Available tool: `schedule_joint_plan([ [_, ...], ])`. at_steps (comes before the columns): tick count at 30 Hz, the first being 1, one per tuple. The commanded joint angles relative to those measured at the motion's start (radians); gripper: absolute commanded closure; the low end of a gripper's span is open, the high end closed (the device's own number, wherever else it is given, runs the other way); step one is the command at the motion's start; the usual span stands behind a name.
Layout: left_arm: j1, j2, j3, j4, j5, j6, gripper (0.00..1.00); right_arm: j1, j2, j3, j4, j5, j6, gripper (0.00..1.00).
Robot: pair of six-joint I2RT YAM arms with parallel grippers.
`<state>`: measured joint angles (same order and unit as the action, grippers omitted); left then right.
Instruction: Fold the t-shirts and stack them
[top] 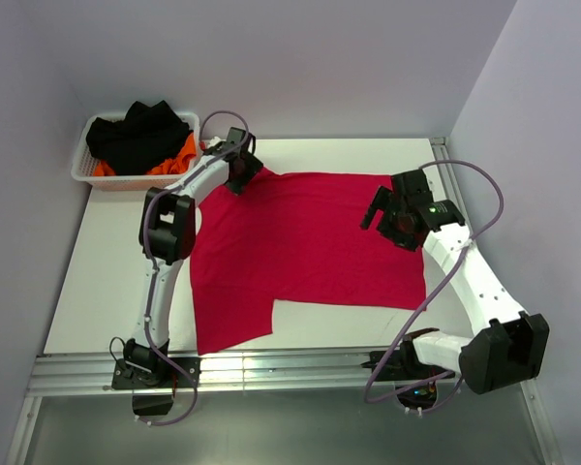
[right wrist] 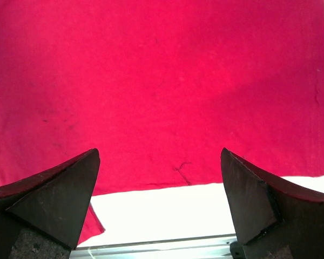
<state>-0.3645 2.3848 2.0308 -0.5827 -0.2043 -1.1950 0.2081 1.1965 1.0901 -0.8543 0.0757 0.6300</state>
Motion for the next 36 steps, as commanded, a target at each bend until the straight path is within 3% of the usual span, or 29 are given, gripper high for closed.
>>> schedule_joint_plan([
  [1, 0.007, 0.019, 0.043, 0.031, 0.009, -0.012, 0.24, -0.012, -0.035, -0.015, -0.029, 0.039, -0.007, 0.00],
  [14, 0.018, 0.070, 0.111, 0.043, 0.023, -0.005, 0.30, -0.012, -0.063, -0.065, -0.040, 0.056, 0.004, 0.00],
  [27, 0.032, 0.073, 0.131, 0.067, 0.039, -0.021, 0.51, -0.012, -0.078, -0.105, -0.040, 0.075, -0.009, 0.00],
  [33, 0.035, 0.086, 0.151, 0.086, 0.065, -0.028, 0.68, -0.012, -0.074, -0.104, -0.038, 0.078, -0.012, 0.00],
  [36, 0.036, 0.093, 0.155, 0.098, 0.077, -0.032, 0.87, -0.012, -0.074, -0.108, -0.040, 0.081, -0.016, 0.00],
])
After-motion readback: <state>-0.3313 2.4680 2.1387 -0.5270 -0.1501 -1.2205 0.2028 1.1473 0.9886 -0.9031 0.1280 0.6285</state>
